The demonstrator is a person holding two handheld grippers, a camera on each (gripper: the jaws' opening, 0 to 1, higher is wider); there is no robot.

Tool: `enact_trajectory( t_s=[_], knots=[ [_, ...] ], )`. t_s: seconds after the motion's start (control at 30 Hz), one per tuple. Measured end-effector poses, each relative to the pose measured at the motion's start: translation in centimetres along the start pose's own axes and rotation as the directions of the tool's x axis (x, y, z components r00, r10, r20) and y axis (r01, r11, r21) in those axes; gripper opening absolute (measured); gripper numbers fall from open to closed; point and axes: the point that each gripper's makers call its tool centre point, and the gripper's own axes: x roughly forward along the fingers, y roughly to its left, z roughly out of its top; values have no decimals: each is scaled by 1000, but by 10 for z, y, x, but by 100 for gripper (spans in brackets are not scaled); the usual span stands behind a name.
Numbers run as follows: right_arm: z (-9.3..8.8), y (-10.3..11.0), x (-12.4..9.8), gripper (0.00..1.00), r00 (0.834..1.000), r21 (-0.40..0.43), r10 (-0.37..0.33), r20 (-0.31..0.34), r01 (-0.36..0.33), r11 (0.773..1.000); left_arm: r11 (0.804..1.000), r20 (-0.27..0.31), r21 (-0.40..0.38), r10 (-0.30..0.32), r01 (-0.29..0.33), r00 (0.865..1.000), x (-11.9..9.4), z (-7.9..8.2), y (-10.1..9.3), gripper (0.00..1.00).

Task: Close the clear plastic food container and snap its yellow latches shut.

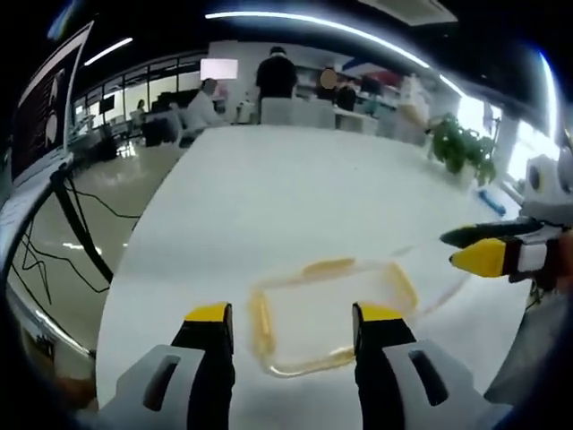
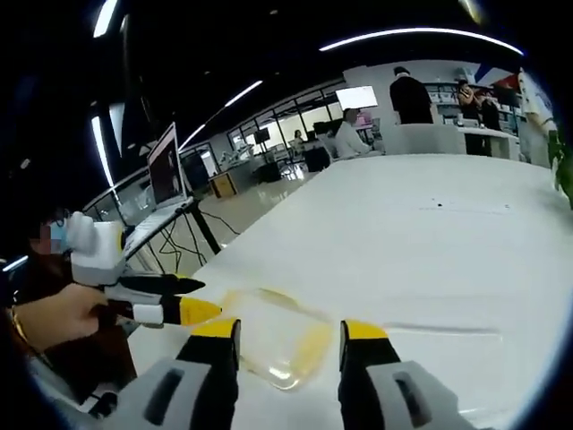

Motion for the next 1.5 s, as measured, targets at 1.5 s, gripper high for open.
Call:
enact_trajectory(
  t_s=[1.5],
  knots=[
    [-46, -18, 41, 11, 986, -145, -154, -64, 143, 979, 998, -38, 13, 55, -54, 998, 26, -25, 20, 21]
  ],
)
